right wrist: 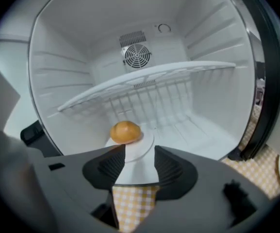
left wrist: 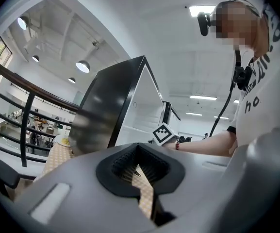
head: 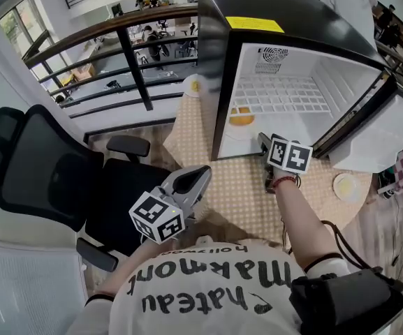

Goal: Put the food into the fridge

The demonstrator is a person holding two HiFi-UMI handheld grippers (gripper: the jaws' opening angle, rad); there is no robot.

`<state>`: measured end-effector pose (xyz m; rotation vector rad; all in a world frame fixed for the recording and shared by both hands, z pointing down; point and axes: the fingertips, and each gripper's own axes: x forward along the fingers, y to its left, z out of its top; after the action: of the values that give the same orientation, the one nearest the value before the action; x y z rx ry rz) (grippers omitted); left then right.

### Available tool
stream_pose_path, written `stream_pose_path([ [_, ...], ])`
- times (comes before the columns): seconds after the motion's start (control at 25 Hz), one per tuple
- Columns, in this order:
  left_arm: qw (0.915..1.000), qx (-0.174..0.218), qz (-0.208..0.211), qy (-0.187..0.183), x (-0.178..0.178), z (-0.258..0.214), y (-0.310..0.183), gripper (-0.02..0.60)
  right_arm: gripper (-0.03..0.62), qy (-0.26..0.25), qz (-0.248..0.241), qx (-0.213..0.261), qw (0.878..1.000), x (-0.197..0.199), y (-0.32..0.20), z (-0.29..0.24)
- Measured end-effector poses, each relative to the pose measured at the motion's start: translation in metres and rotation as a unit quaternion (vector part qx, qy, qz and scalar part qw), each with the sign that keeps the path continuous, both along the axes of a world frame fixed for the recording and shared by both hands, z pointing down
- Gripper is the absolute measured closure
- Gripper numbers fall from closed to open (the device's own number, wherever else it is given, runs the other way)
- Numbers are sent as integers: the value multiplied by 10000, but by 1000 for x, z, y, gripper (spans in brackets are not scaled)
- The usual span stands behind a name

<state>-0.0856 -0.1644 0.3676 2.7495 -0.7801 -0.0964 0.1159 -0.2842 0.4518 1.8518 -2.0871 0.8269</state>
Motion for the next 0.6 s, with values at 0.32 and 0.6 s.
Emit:
stream_pose_path([
  [0.32, 9987, 378, -274, 208, 17, -33, 26, 575, 567, -514, -491, 866, 9937, 6, 75, -71],
  [0.6, 9930, 170, -777, 878, 52, -60, 69, 577, 577, -944, -1448, 1419, 9747, 15, 151, -114],
])
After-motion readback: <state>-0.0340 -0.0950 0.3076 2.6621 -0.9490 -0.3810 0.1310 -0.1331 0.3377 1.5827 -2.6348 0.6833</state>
